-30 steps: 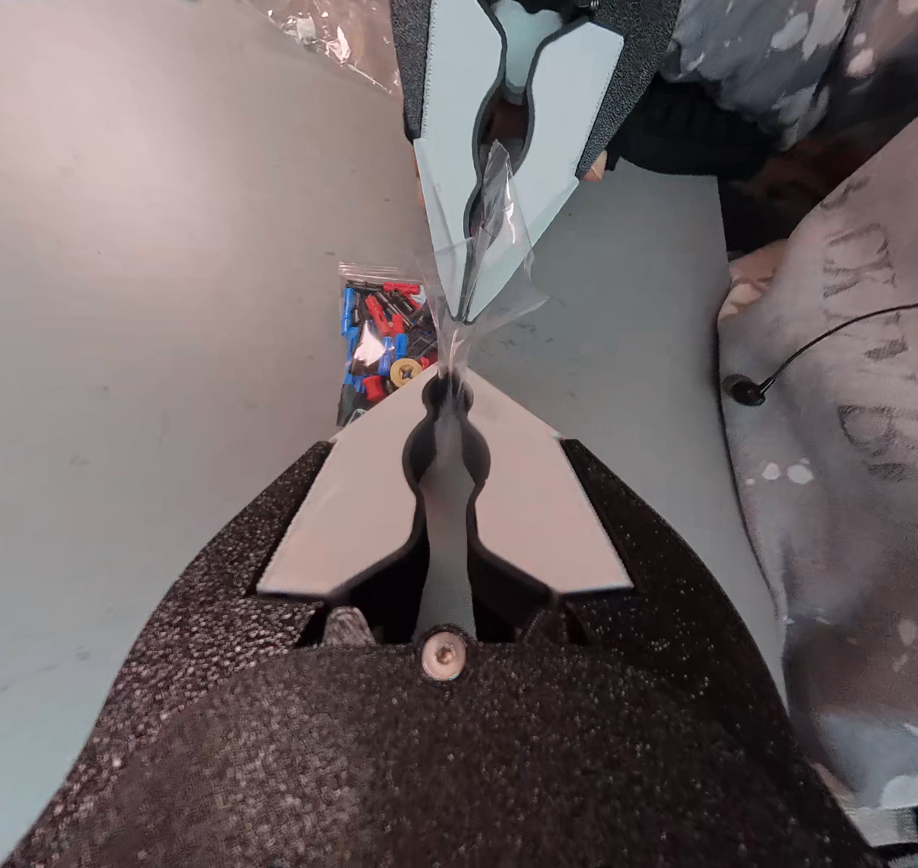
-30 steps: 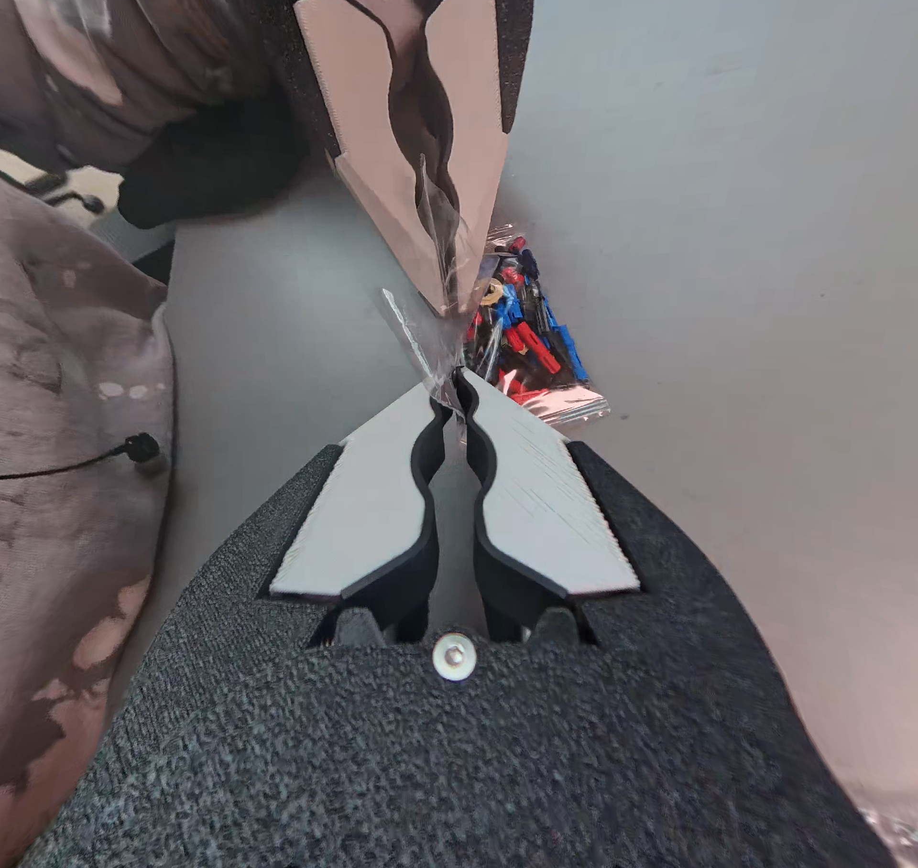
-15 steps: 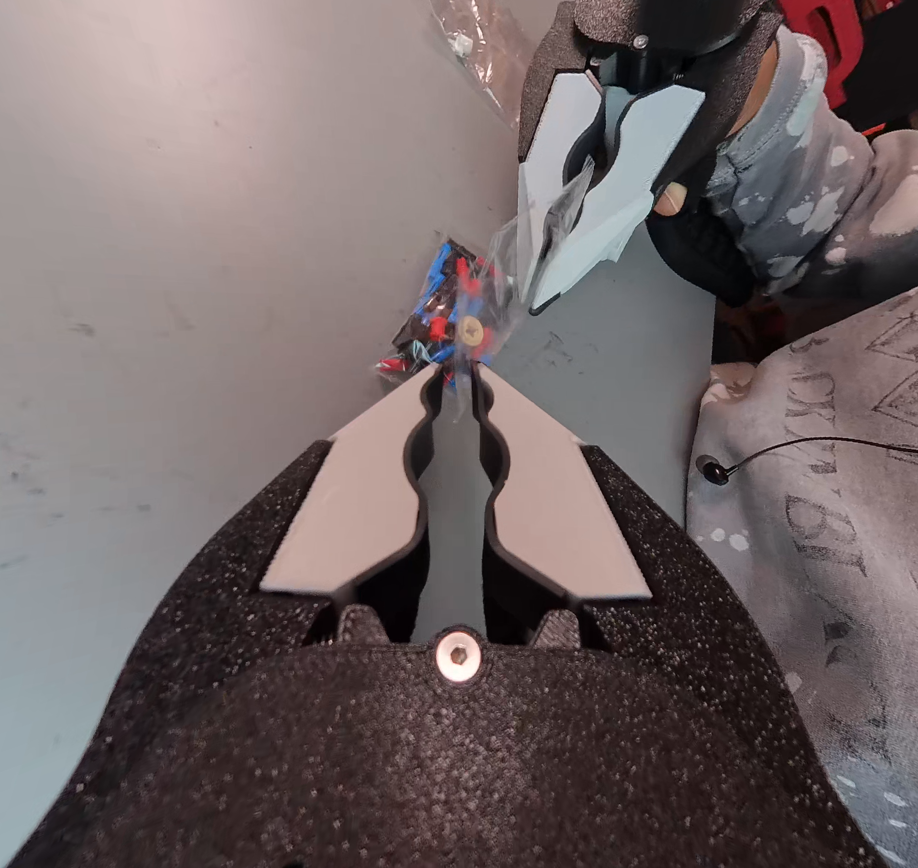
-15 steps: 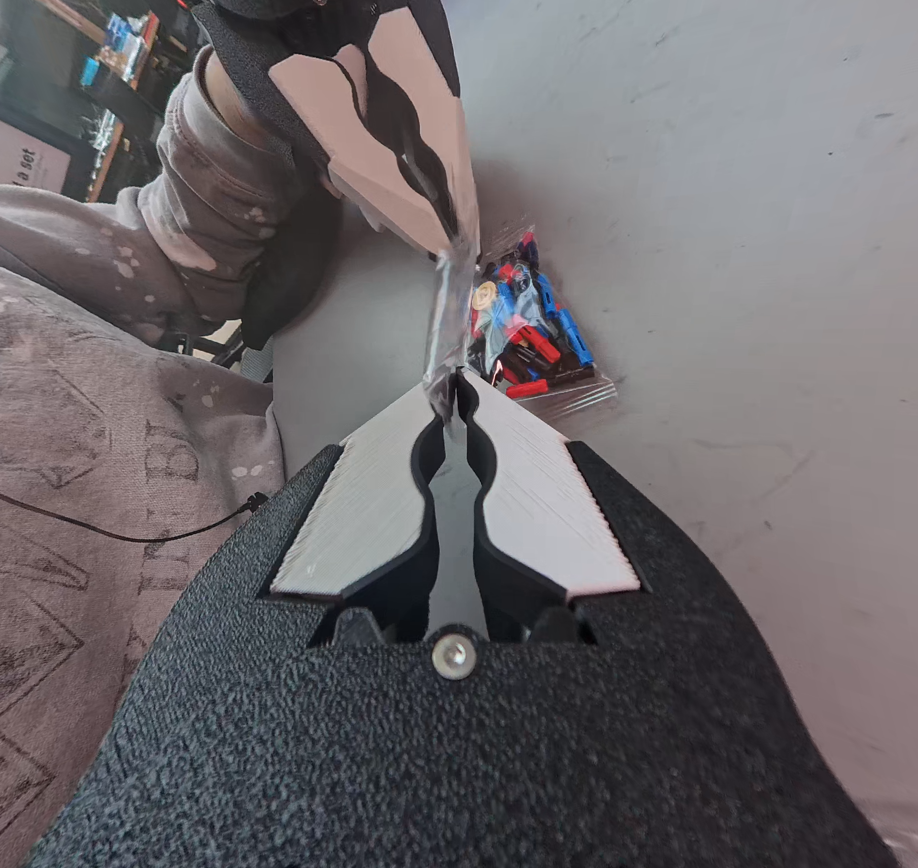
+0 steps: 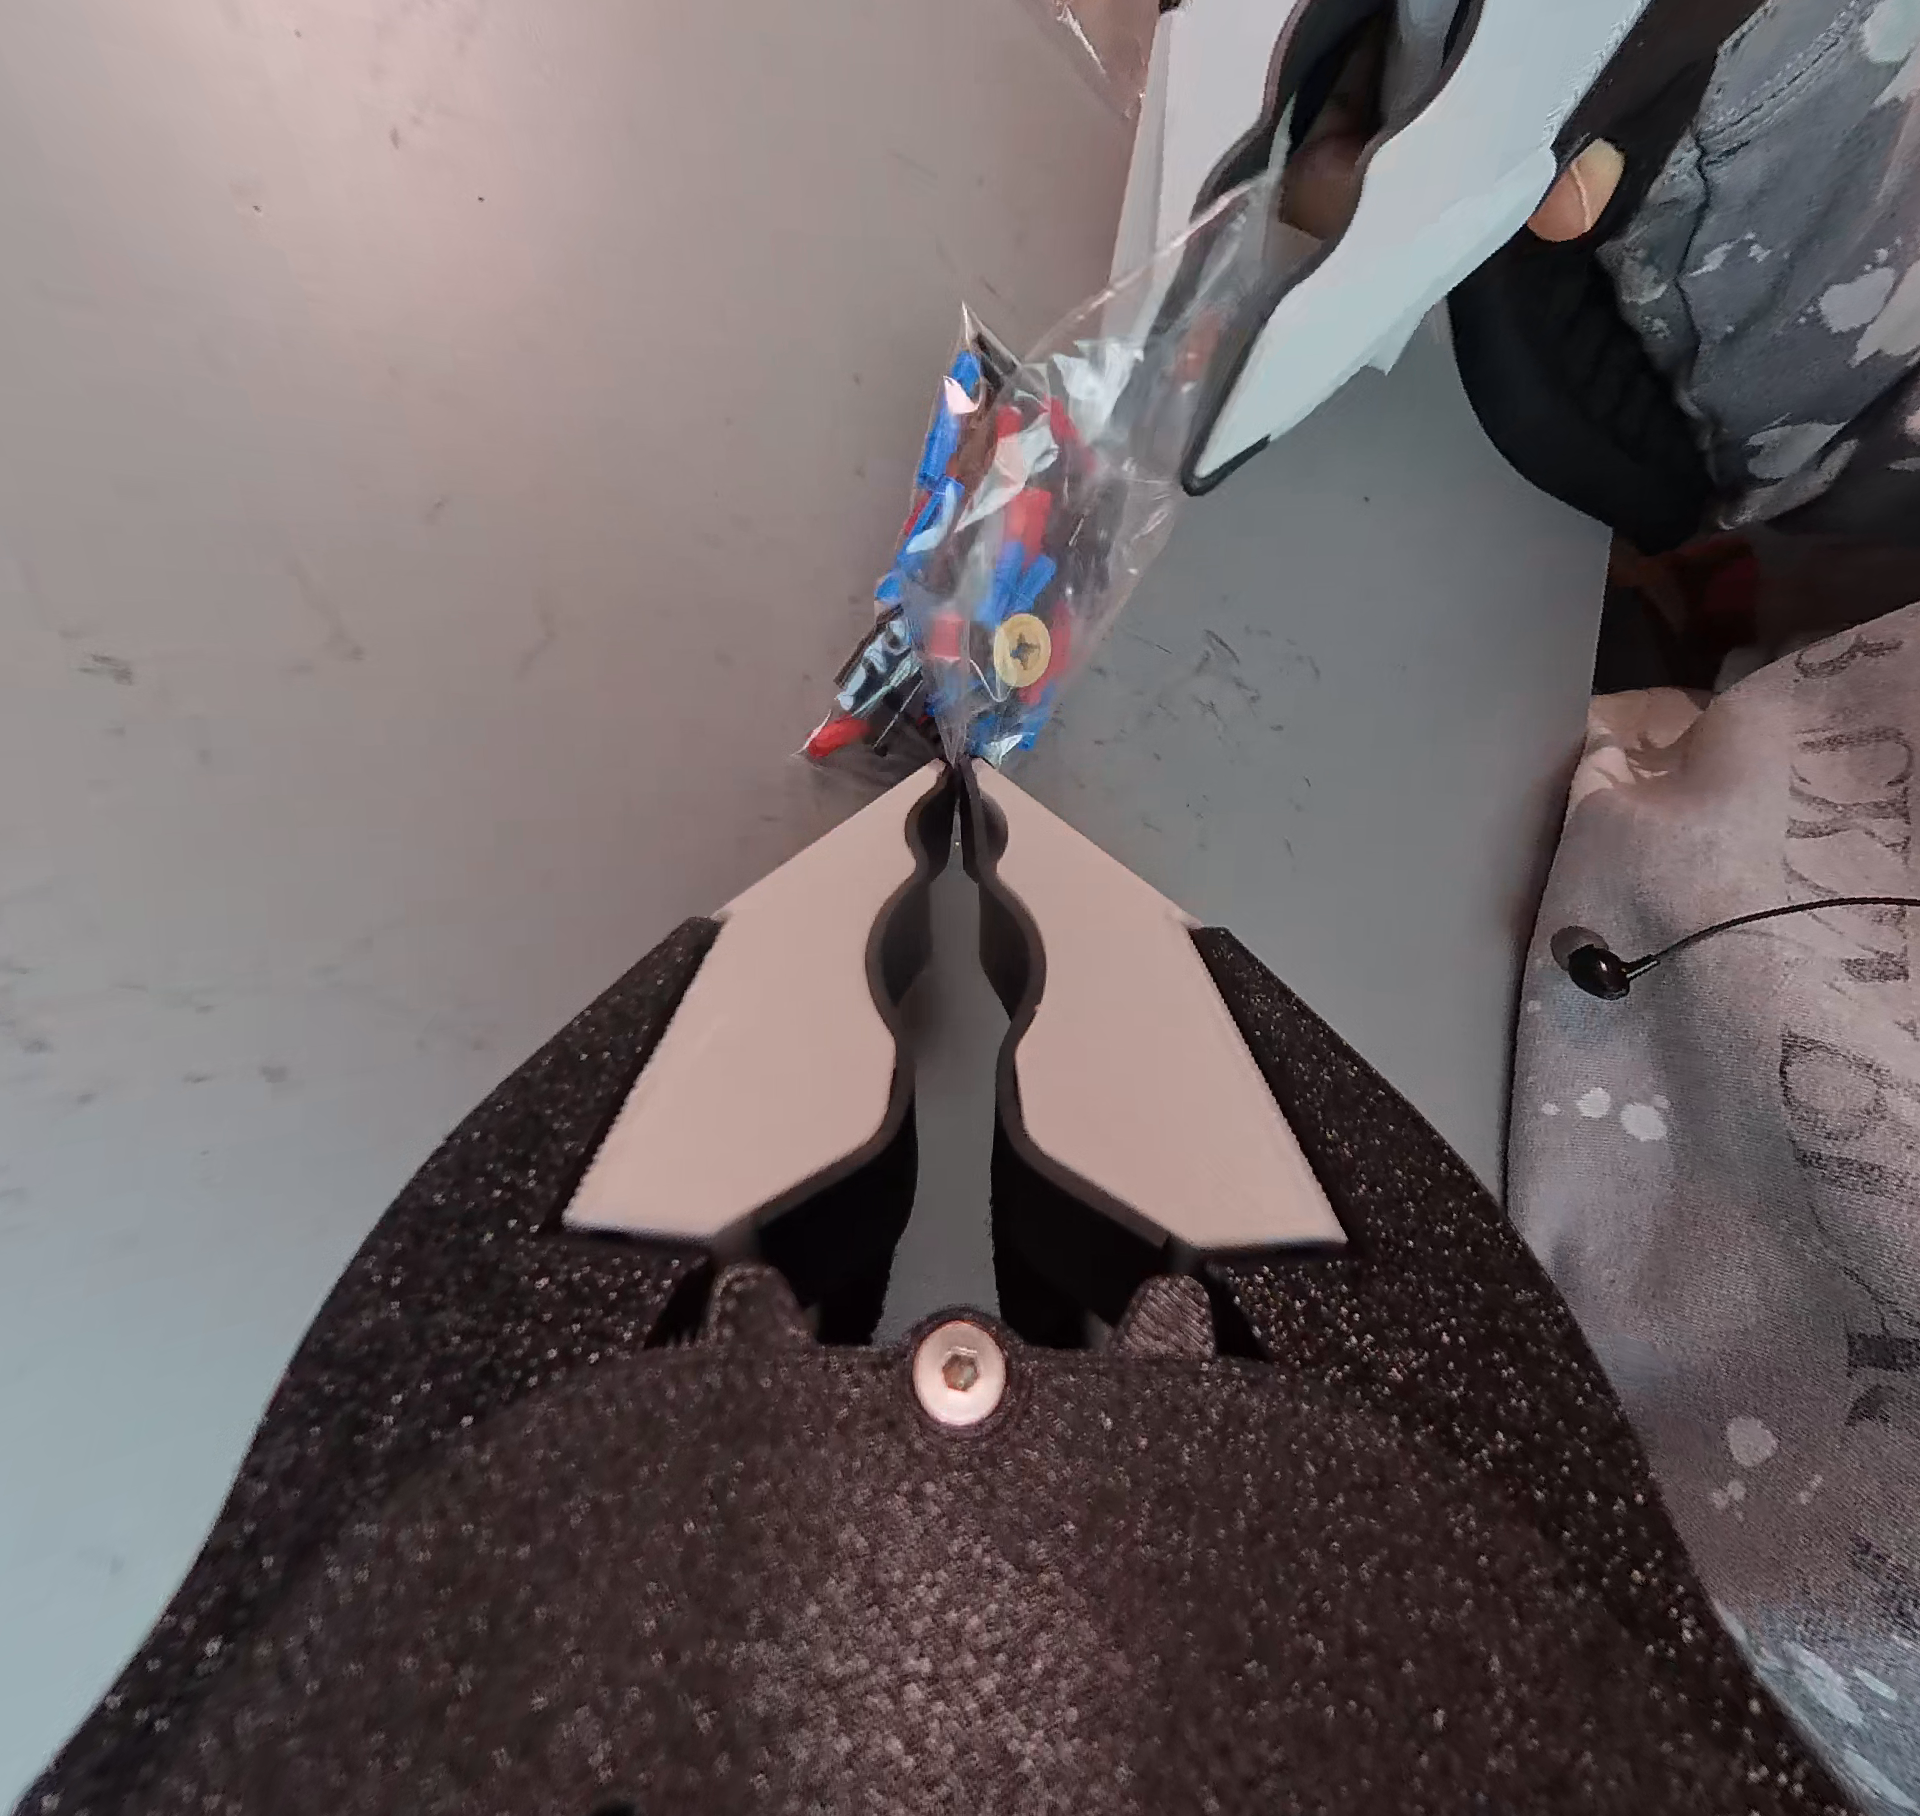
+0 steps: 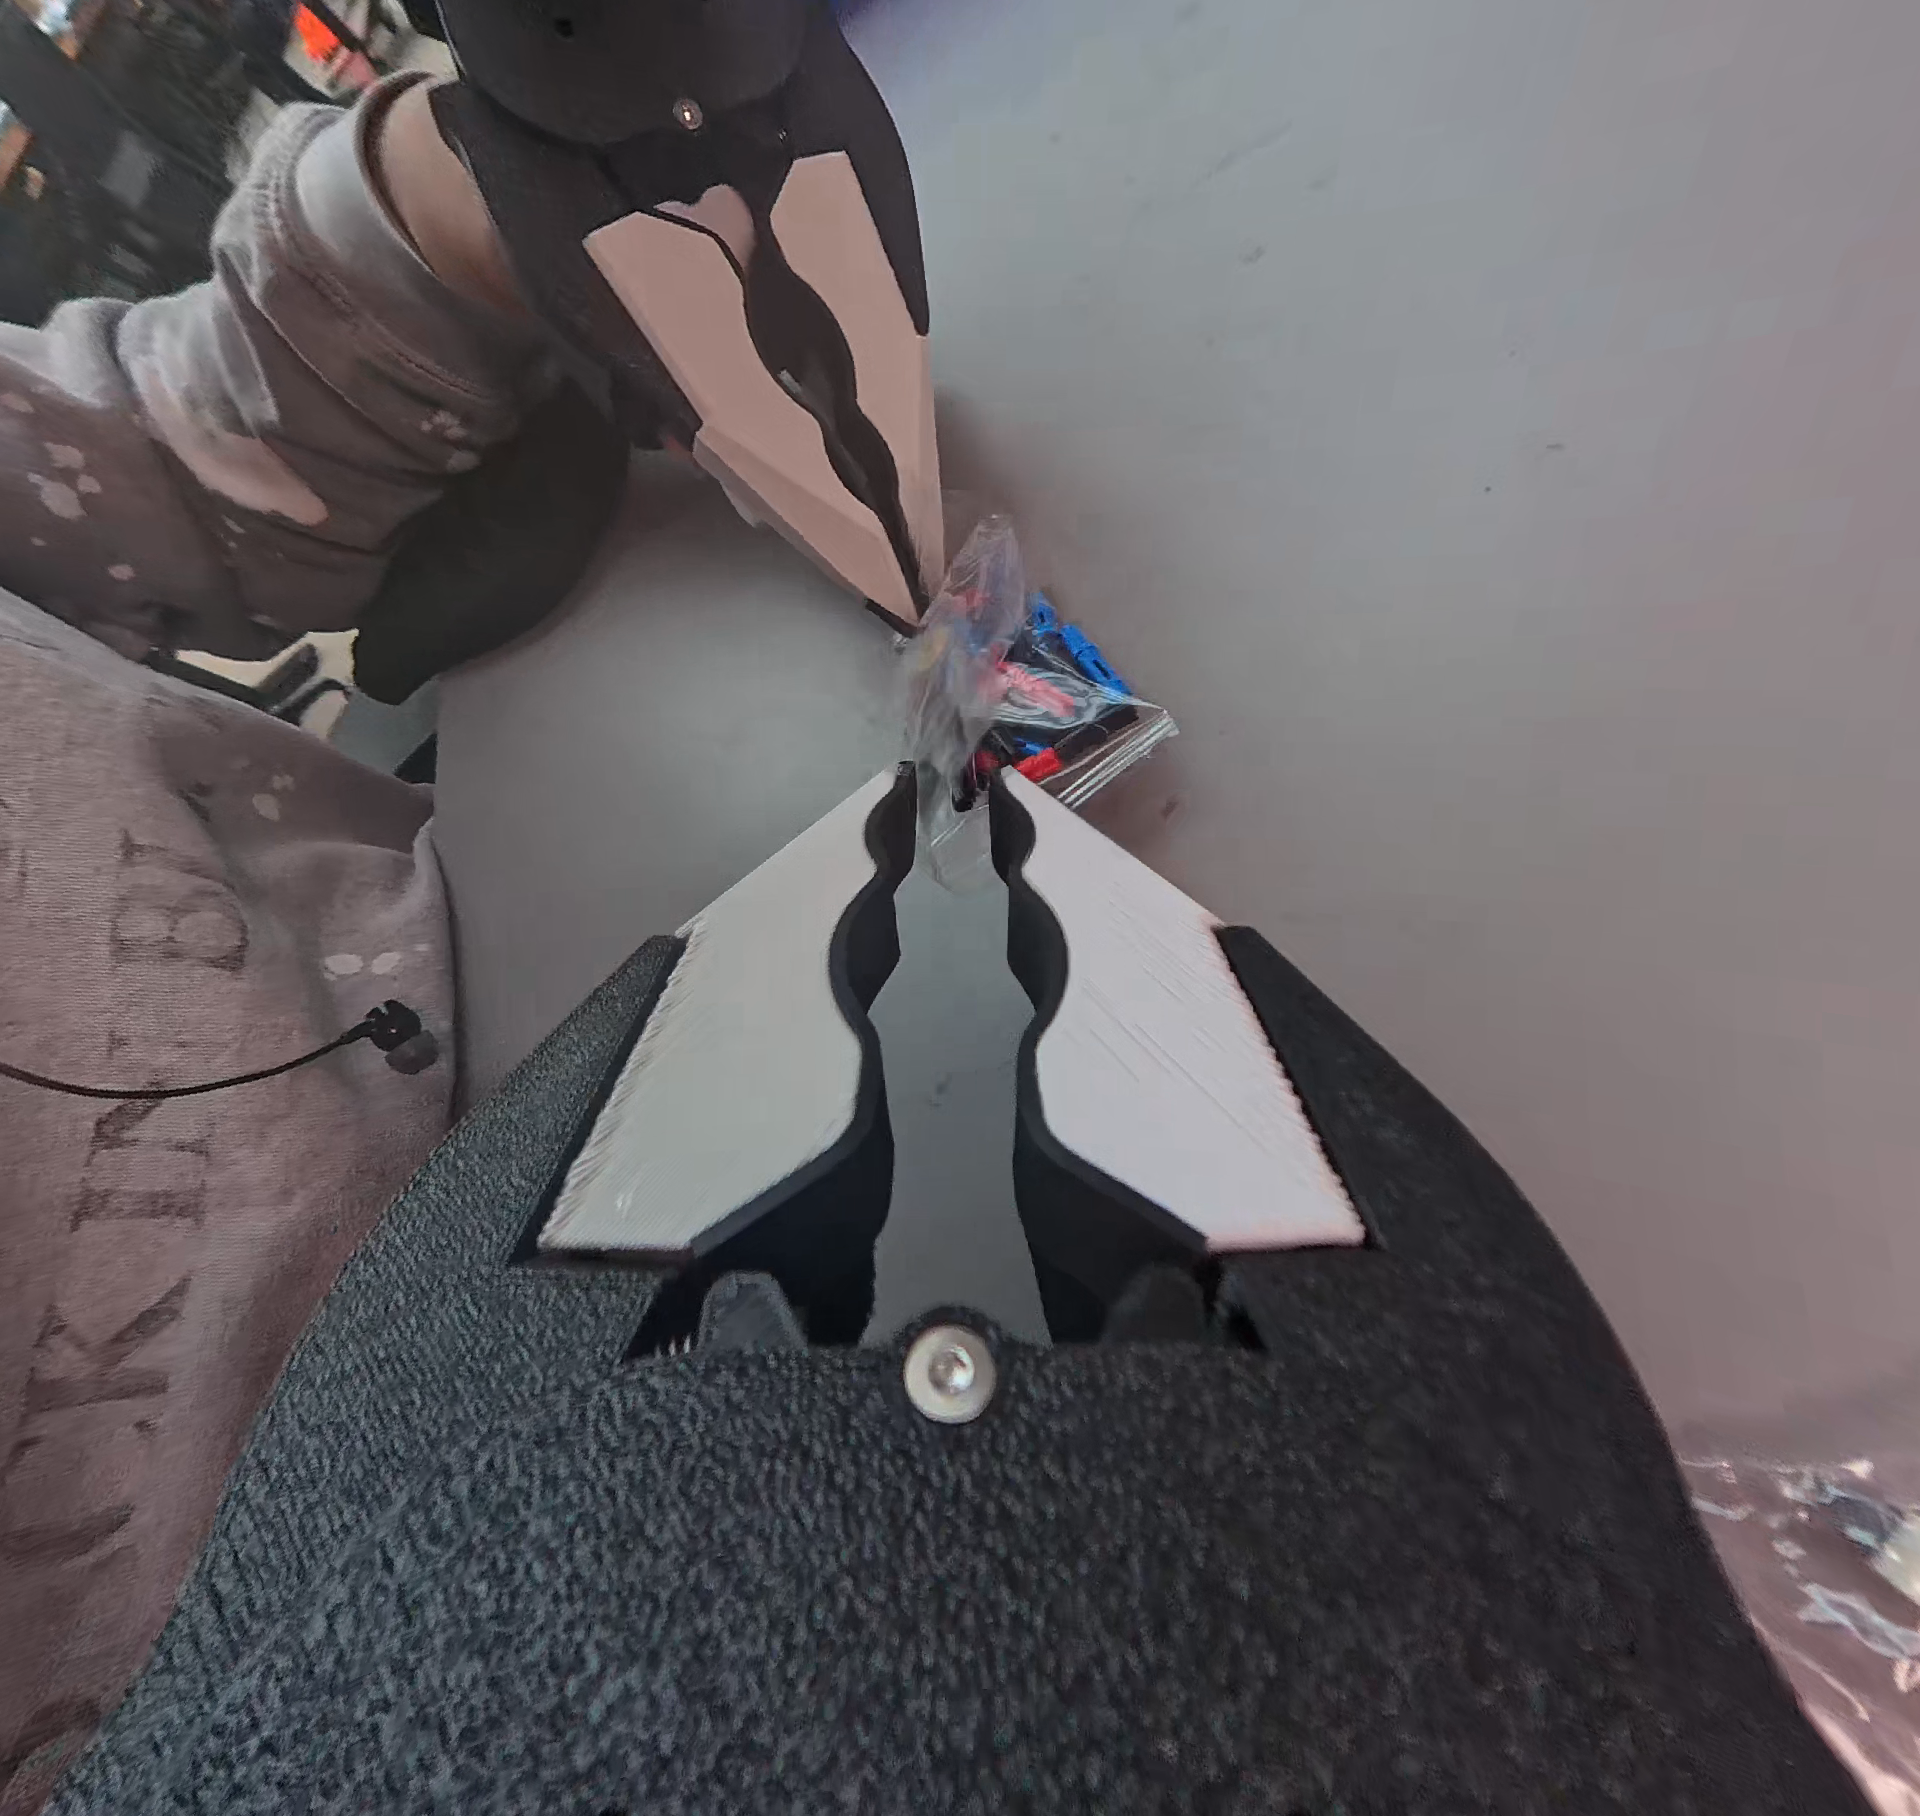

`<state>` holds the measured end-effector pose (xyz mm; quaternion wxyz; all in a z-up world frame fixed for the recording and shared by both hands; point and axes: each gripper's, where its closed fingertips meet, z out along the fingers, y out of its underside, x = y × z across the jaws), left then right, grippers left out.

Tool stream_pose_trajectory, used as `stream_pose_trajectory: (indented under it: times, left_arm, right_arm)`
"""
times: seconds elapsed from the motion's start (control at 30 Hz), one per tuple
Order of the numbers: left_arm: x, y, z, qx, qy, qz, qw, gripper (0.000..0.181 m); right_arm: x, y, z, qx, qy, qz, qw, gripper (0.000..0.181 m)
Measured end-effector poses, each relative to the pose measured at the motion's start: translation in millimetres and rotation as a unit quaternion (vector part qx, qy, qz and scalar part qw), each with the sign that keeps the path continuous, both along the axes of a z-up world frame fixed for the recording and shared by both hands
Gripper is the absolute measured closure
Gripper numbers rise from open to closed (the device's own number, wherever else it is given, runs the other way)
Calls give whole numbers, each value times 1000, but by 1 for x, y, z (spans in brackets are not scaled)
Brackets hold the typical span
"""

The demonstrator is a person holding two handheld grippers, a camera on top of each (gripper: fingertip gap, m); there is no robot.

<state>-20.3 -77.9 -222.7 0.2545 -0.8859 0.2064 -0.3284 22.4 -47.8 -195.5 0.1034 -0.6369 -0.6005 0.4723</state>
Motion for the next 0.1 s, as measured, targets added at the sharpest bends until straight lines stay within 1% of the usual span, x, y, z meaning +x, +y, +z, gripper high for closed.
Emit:
stream_pose_trajectory:
  times: [0.03, 0.1]
  left_arm:
    - [0, 0, 0, 2, 3, -2, 1000, 181]
    - [0, -1, 0, 5, 5, -5, 1000, 181]
  right_arm:
    - [-2, 3, -1, 12, -1, -5, 1000, 171]
    - [-3, 7, -8, -2, -25, -20, 999, 180]
